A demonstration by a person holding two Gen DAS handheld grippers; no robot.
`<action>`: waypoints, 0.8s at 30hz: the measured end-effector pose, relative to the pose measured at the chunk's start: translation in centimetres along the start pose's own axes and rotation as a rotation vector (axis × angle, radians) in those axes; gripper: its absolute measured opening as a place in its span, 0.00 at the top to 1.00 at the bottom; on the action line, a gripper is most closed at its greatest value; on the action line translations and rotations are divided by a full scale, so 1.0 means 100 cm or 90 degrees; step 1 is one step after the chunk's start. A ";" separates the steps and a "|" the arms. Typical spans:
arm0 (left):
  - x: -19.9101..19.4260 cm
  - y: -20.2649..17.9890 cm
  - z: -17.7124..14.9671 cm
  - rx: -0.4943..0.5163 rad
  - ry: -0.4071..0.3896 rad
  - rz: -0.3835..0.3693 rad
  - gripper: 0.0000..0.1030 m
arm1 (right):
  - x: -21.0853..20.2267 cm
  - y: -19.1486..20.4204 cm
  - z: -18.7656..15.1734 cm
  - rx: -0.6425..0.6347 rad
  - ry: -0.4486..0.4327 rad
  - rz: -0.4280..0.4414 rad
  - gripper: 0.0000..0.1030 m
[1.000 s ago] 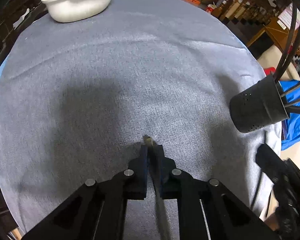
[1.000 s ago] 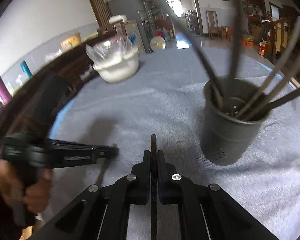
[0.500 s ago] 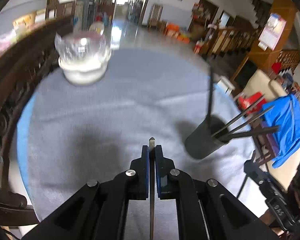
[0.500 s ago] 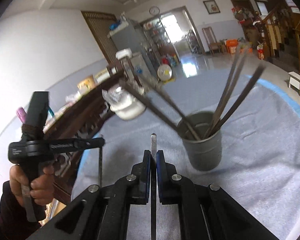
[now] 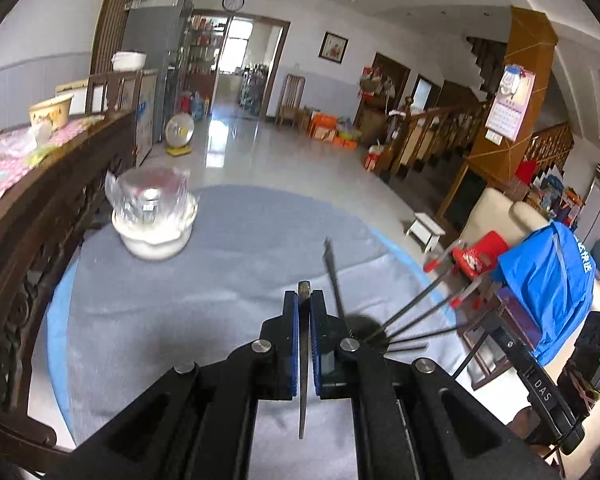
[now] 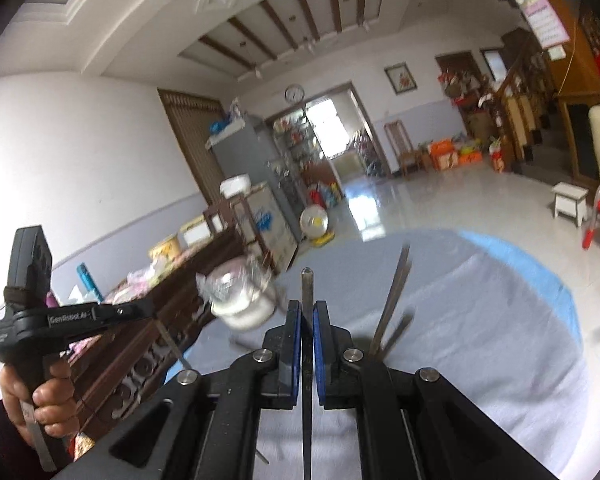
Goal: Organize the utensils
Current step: 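Drop the chopsticks into the grey cup by opening the right gripper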
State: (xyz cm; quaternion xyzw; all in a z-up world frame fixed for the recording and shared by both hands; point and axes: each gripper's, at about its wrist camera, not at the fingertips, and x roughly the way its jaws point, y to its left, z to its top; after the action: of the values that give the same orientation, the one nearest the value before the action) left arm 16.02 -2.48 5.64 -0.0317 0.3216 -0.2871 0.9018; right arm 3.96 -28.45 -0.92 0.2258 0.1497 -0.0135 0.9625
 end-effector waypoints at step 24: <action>0.056 -0.056 0.046 0.005 -0.102 -0.018 0.94 | 0.071 0.036 0.035 -0.064 -0.119 -0.129 0.94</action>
State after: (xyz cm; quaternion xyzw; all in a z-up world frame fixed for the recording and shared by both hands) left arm 19.50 -10.72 7.53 -0.0553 0.2470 -0.2975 0.9206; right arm 12.07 -26.44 1.59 0.1588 0.0818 -0.1239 0.9761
